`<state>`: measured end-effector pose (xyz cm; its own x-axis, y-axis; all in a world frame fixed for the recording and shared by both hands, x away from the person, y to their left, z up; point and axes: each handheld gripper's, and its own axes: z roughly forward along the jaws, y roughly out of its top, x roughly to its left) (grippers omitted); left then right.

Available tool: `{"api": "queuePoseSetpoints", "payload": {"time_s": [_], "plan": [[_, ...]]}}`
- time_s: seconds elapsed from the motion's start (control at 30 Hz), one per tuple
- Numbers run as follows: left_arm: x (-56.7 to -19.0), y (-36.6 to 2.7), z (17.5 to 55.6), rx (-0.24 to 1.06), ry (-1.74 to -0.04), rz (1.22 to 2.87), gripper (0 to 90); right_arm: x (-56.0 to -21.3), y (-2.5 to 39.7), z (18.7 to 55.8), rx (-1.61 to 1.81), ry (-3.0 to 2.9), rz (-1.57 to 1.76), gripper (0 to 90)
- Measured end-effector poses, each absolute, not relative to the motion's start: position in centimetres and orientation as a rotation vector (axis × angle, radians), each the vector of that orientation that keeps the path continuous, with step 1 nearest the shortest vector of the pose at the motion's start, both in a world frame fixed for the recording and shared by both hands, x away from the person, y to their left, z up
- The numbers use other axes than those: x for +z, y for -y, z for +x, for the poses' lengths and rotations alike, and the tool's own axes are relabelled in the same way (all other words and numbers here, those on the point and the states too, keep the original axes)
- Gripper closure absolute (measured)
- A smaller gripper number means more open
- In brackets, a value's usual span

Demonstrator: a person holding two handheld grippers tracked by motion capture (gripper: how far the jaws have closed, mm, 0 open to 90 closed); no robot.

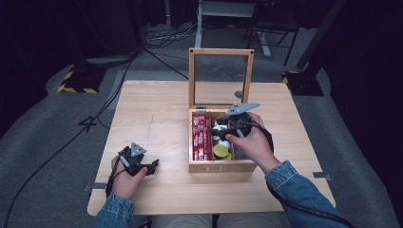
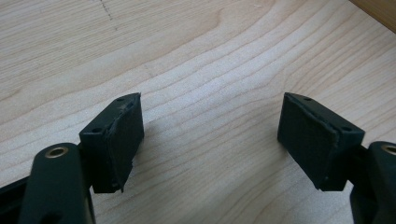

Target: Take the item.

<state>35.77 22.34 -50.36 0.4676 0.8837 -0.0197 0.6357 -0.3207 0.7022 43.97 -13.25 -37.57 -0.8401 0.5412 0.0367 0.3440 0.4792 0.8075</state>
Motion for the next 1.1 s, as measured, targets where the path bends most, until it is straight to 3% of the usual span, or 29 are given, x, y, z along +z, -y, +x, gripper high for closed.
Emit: {"api": "queuePoseSetpoints", "payload": {"time_s": [0.63,1.1], "plan": [[-50.4,-22.1,35.9,0.489,-1.261,2.065,22.9,-41.6,9.0,43.6,1.061,-2.658,0.819,40.6],[-50.4,-22.1,35.8,0.488,-1.251,2.071,23.1,-42.8,7.5,43.6,0.966,-2.659,0.871,40.3]]}}
